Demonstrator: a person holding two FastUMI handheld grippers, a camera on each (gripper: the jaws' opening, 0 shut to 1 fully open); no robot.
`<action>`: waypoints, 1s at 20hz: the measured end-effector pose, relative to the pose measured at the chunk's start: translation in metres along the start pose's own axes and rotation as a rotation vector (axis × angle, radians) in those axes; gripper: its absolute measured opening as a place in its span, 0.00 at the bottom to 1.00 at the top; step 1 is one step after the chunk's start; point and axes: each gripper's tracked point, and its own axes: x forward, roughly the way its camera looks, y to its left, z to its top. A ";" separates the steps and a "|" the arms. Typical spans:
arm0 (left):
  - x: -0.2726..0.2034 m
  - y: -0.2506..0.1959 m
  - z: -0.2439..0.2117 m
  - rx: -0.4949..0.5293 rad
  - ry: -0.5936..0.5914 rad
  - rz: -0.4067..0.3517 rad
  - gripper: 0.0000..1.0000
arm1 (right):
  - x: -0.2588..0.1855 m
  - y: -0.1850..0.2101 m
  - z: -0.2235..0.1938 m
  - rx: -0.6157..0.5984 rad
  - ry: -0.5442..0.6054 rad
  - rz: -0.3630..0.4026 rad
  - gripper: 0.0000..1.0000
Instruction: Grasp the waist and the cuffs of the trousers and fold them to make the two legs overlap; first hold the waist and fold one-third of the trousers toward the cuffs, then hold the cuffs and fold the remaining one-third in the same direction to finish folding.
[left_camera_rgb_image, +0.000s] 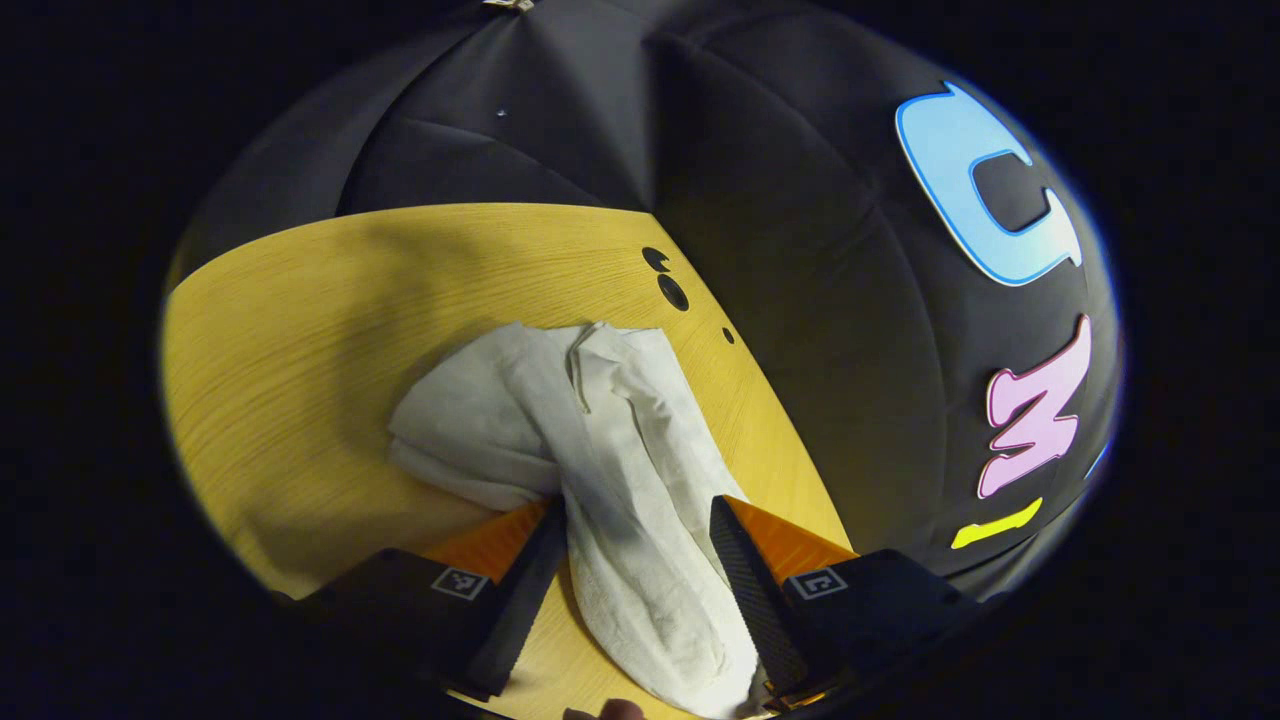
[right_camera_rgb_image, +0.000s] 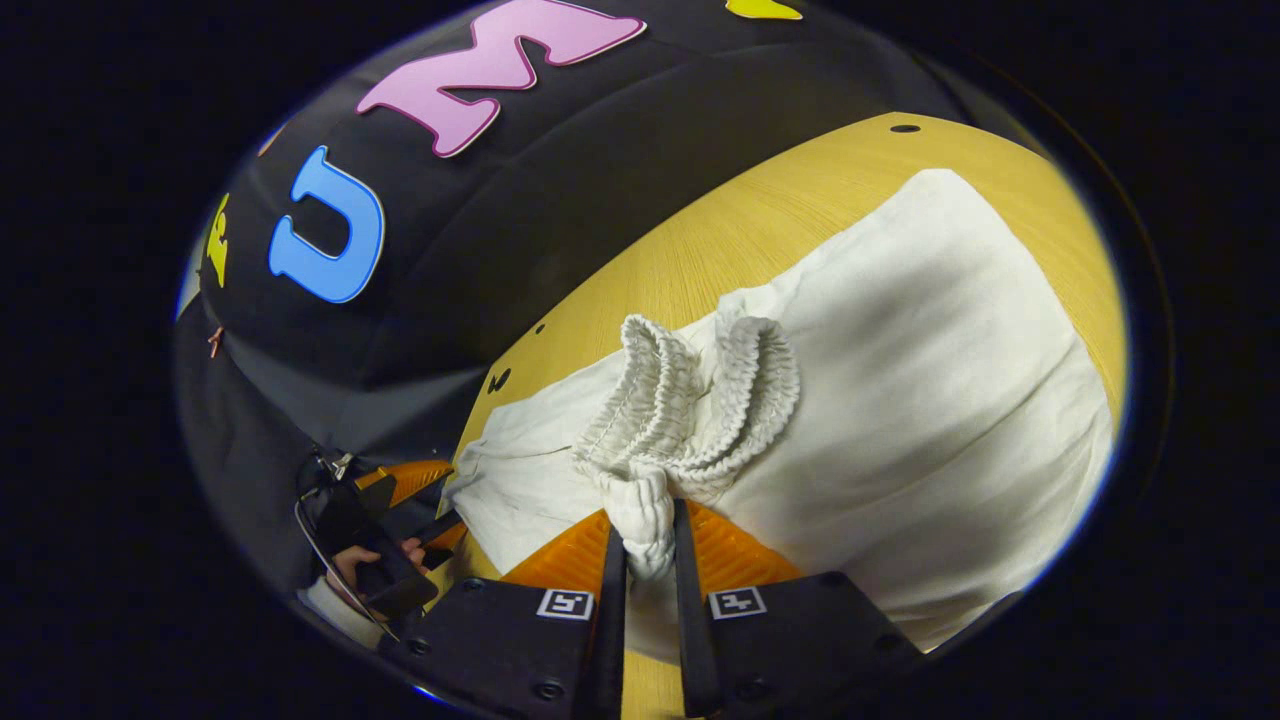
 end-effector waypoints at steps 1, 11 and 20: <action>0.005 0.003 -0.001 0.014 0.007 0.022 0.88 | 0.000 0.005 -0.002 0.014 0.005 0.032 0.29; 0.010 0.011 -0.006 -0.138 0.053 -0.074 0.06 | -0.070 0.030 0.054 0.115 -0.158 0.220 0.54; -0.050 0.027 -0.029 -0.188 -0.062 -0.070 0.06 | -0.083 -0.025 0.085 0.127 -0.221 0.076 0.54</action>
